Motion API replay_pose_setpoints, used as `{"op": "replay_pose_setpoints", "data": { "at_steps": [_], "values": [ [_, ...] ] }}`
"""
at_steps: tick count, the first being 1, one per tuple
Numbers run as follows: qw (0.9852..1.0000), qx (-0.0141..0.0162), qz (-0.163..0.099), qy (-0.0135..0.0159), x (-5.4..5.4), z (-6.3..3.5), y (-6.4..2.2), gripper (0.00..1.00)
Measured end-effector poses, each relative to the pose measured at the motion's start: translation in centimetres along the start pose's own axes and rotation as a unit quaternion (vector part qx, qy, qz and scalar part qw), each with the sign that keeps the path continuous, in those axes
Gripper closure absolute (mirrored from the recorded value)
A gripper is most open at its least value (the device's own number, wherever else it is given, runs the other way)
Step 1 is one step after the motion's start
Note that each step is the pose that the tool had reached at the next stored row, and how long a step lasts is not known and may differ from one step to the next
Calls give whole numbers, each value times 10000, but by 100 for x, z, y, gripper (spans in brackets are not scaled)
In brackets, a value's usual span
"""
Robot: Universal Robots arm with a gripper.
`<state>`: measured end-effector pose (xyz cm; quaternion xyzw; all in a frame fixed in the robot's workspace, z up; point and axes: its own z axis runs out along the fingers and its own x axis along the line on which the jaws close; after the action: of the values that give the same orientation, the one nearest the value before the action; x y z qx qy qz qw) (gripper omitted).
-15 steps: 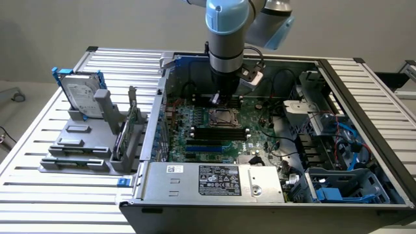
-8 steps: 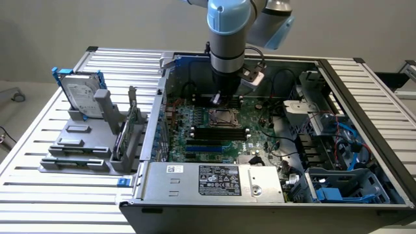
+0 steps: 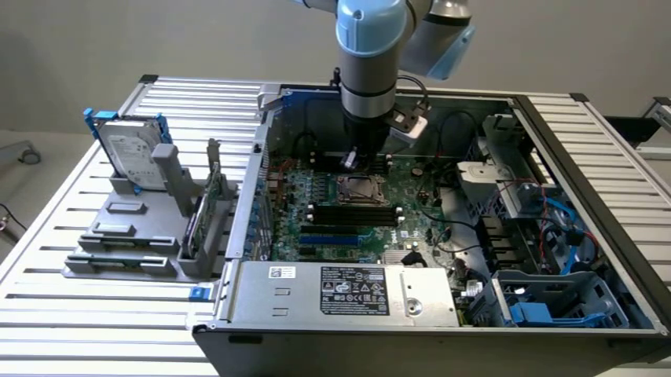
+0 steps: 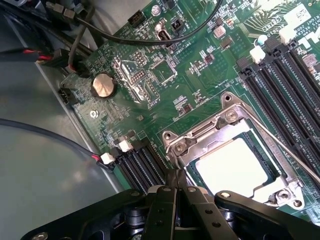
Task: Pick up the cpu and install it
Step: 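Install the first cpu locking lever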
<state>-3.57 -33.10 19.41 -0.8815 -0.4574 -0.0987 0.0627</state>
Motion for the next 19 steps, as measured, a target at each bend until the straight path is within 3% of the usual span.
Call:
{"op": "replay_pose_setpoints", "data": {
  "at_steps": [3, 11, 14, 19],
  "values": [
    [10000, 16, 2, 12, -6, -2, 6, 89],
    [9999, 86, 16, 106, -14, -4, 14, 89],
    [9999, 107, 21, 113, -12, -25, 17, 89],
    [9999, 126, 26, 100, -39, -95, 25, 89]
  ]
}}
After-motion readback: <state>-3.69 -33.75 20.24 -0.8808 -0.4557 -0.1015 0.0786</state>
